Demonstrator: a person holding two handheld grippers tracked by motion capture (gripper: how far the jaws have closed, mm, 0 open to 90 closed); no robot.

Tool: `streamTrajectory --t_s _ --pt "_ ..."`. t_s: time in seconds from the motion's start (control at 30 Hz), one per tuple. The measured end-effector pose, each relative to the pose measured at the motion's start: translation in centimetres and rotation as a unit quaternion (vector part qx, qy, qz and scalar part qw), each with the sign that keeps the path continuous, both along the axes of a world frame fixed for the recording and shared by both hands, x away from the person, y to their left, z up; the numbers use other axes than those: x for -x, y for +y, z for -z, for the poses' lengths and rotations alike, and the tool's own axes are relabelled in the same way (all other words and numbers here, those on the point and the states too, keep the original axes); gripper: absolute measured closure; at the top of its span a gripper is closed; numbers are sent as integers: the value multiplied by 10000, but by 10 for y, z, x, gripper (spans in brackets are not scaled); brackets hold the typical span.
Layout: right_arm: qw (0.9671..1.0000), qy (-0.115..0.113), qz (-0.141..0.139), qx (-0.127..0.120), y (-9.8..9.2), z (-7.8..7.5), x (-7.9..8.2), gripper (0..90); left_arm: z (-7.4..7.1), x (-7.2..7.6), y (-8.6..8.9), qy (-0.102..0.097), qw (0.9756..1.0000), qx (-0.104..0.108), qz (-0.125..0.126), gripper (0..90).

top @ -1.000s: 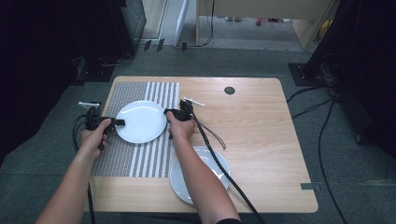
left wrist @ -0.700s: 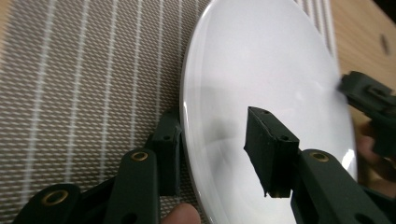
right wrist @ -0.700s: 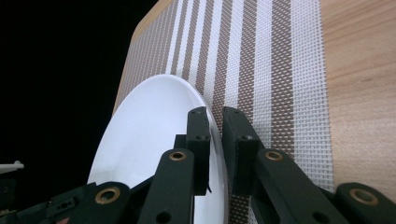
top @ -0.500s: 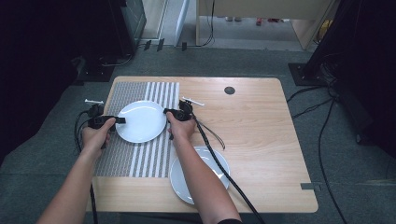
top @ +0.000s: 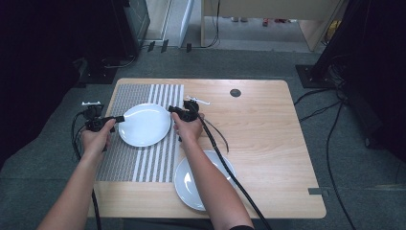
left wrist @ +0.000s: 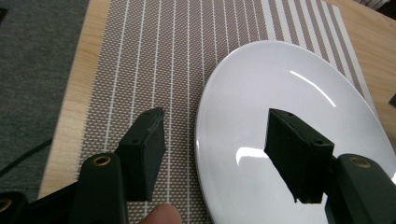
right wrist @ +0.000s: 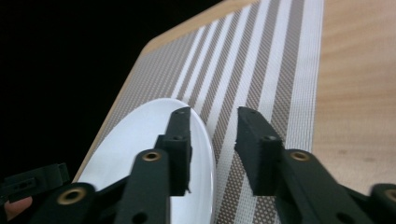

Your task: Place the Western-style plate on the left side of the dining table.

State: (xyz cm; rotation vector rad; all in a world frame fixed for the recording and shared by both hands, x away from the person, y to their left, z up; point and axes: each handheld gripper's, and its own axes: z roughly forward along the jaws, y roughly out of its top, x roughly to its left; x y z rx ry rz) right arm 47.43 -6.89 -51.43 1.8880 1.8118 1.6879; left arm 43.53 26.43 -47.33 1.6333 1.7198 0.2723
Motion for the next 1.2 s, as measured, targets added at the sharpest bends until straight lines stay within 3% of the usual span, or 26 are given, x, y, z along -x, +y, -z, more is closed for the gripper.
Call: streamTrajectory --t_s 0.13,0.23,0.3,0.4,0.53,0.67,0.7,0.73,0.87,1.03,1.2 --pt "9987 -299 -245 320 -8 -10 1 501 -8 6 -4 -84 9996 -264 64 315" --pt "9978 -312 -323 491 -11 -16 2 426 -12 9 -8 -48 9991 -411 67 225" --pt "9950 -306 -622 724 -17 -26 6 327 -15 13 -14 20 9989 -459 92 167" --pt "9916 -424 -827 903 -24 -36 14 321 -17 20 -18 -71 9991 -408 117 120" --pt "9896 -603 -938 904 -35 -49 27 295 -18 32 -25 -114 9977 -667 107 101" --pt "9842 -768 -1013 1233 -46 -60 40 255 -19 45 -29 -250 9976 -604 223 100" --pt "9842 -768 -1013 1233 -46 -60 40 255 -19 45 -29 -250 9976 -604 223 100" --pt "9820 -822 -1060 1333 -52 -65 46 246 -19 51 -33 -286 9964 -744 283 100" --pt "9804 -880 -1101 1376 -65 -71 56 237 -20 65 -38 -406 9950 -842 340 100" --pt "9742 -1014 -1120 1679 -83 -73 70 232 -25 84 -45 -617 9932 -874 453 100" --pt "9717 -1069 -1060 1820 -105 -72 83 232 -29 103 -50 -789 9914 -894 544 96"
